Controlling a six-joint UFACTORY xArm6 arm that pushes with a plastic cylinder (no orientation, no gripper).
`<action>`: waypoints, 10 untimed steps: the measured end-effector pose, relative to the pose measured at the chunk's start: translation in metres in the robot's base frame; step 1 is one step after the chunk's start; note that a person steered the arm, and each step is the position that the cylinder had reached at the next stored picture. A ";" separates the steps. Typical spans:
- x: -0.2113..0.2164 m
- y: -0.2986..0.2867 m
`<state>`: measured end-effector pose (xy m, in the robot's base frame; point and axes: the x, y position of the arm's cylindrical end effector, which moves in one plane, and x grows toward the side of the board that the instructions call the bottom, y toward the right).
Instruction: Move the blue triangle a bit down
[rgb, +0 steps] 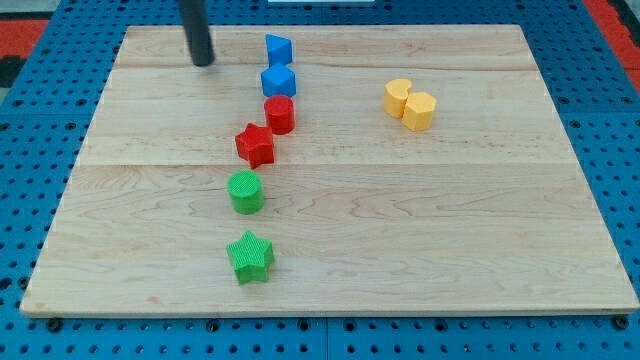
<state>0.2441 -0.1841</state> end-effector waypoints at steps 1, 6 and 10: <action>-0.047 -0.004; -0.018 0.069; -0.005 0.172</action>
<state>0.2395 -0.0124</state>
